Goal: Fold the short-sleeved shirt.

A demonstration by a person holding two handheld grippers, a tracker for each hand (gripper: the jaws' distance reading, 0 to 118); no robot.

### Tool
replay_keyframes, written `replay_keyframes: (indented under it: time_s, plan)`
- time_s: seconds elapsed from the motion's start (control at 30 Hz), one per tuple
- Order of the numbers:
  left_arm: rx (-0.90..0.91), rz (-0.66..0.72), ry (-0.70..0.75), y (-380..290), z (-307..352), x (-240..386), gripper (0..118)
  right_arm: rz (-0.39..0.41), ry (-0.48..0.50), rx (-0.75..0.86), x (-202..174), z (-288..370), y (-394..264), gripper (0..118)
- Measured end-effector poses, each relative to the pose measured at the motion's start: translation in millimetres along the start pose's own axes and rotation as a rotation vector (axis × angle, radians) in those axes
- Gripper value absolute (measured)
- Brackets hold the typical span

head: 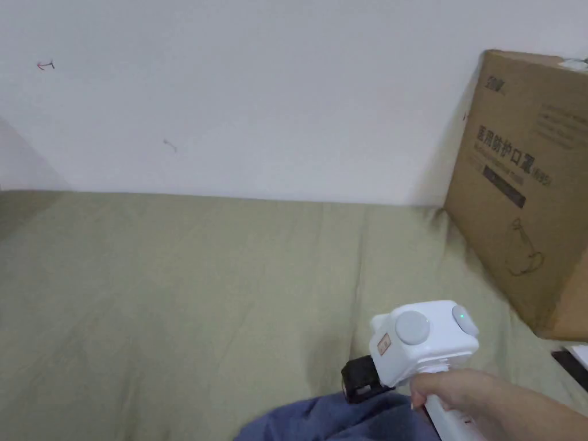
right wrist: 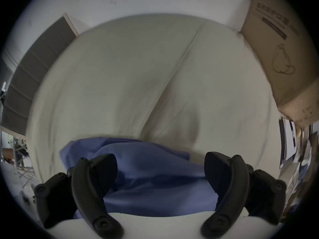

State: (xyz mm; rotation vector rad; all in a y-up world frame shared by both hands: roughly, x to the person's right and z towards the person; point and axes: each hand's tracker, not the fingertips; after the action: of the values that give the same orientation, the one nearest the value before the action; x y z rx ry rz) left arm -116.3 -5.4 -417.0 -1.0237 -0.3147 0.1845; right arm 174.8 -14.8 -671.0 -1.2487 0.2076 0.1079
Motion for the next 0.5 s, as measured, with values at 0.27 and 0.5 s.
replay_keyframes:
  time_s: [0.27, 0.5]
  plan:
    - [-0.027, -0.008, -0.017, -2.9, -5.3, -9.5, 6, 0.061, 0.074, -0.019, 2.8, 3.2, -4.5, 6]
    - [0.094, -0.018, 0.011, 4.0, 52.7, -13.5, 6, -0.014, 0.130, 0.329, 16.4, 152.1, -55.9, 6]
